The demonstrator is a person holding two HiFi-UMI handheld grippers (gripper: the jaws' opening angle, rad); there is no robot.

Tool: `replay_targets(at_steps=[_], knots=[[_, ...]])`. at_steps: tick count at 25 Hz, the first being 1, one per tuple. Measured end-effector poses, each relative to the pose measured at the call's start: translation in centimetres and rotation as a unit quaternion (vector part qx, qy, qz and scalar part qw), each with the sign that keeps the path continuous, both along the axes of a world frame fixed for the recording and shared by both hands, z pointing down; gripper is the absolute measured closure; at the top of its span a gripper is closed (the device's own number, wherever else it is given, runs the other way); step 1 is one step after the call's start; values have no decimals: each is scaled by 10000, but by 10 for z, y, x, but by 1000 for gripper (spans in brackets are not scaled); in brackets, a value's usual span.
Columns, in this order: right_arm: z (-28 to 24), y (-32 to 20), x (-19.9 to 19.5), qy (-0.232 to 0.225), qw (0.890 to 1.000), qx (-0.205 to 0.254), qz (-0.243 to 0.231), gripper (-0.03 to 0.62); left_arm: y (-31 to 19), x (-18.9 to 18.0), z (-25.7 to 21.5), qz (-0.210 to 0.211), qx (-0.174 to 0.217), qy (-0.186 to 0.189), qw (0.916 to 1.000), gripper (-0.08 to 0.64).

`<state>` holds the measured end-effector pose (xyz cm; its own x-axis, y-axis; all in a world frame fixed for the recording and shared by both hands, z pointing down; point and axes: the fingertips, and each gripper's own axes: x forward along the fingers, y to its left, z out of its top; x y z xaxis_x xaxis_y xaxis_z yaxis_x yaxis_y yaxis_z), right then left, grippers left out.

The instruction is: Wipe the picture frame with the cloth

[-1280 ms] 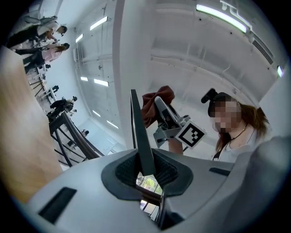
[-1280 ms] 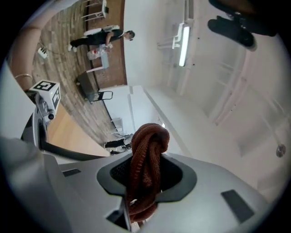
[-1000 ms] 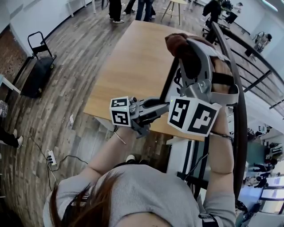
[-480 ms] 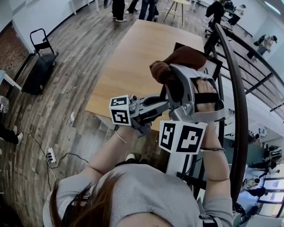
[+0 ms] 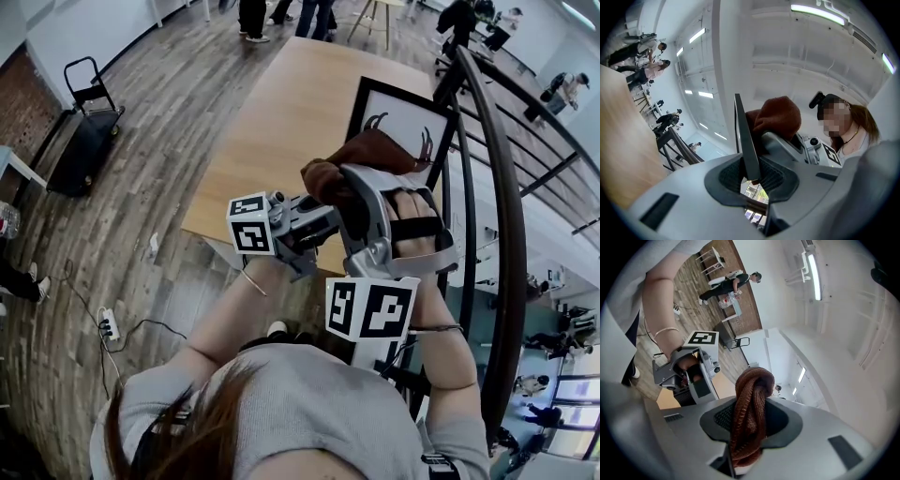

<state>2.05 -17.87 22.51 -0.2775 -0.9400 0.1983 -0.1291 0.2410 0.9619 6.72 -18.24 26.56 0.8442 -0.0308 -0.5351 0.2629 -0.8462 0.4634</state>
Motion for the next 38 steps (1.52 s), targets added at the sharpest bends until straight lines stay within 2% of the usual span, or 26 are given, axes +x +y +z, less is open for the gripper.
replay_targets(at_steps=[8, 12, 15, 20, 23, 27, 30, 38], knots=[[15, 19, -6, -100, 9991, -346, -212, 459, -6, -5, 0, -168, -19, -19, 9999, 499], [5, 26, -5, -378, 9982, -360, -305, 459, -8, -6, -1, -208, -58, -20, 9998, 499], [-25, 29, 11, -674, 9975, 70, -197, 459, -6, -8, 10, -251, -128, -50, 9996, 499], [-110, 15, 60, -792, 9889, 1219, 312, 459, 1, -8, 19, -251, -210, -68, 9994, 499], [-136, -5, 83, -505, 9835, 1545, 791, 459, 7, -9, 20, -172, -221, -61, 9996, 499], [-132, -41, 86, 165, 9844, 1410, 1043, 459, 11, -12, 13, -128, -136, -56, 9998, 499], [-115, -57, 85, 504, 9835, 1301, 1151, 459, 14, -13, 7, -107, -80, -14, 9999, 499], [-85, -60, 74, 676, 9853, 1124, 1092, 459, 20, -15, 0, -108, 58, -24, 9999, 499]])
